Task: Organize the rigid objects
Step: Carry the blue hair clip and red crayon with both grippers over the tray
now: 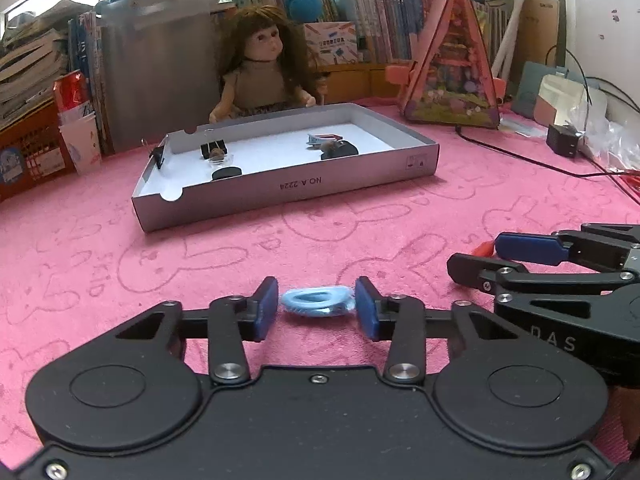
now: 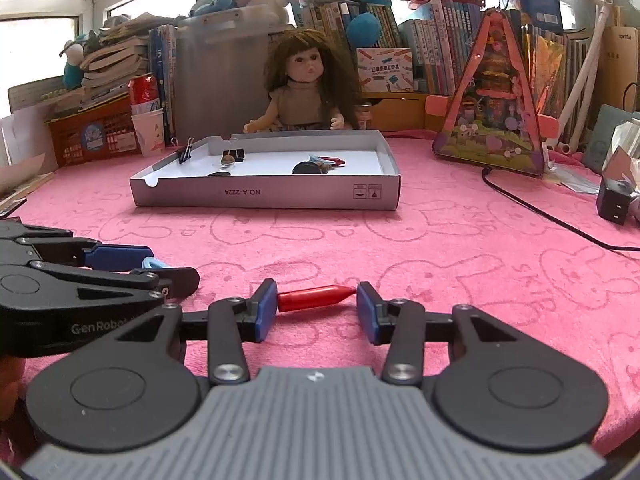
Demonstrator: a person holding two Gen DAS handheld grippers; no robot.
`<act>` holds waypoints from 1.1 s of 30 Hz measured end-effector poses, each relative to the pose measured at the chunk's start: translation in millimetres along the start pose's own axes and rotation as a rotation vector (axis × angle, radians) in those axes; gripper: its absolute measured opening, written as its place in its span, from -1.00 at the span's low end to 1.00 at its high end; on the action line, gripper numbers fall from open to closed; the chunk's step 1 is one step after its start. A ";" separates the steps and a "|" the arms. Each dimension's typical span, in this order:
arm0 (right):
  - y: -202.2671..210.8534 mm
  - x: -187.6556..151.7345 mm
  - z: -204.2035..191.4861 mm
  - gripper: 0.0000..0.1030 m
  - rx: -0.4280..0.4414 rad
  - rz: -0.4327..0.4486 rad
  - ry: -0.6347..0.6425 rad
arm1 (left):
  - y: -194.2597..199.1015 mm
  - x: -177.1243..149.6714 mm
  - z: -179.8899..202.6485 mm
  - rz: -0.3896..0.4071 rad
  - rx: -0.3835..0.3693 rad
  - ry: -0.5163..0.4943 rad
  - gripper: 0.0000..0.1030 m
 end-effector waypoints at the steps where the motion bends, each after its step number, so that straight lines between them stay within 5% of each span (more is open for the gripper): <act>1: 0.1 0.0 0.3 -0.04 0.000 0.001 0.001 | 0.3 -0.4 1.4 0.005 0.005 -0.005 -0.27; 33: -26.6 41.2 -7.9 -0.04 0.048 0.003 -0.053 | -3.6 51.4 -38.4 0.052 0.065 0.161 -0.28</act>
Point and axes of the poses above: each gripper's, at about its wrist camera, not at the fingertips, and y roughly against the way its jaws point, z to its right, x to its top, the point moved 8 cm from there along -y, roughly the way its jaws point, and after that the axes turned 12 degrees about y, right-handed, at the moved point
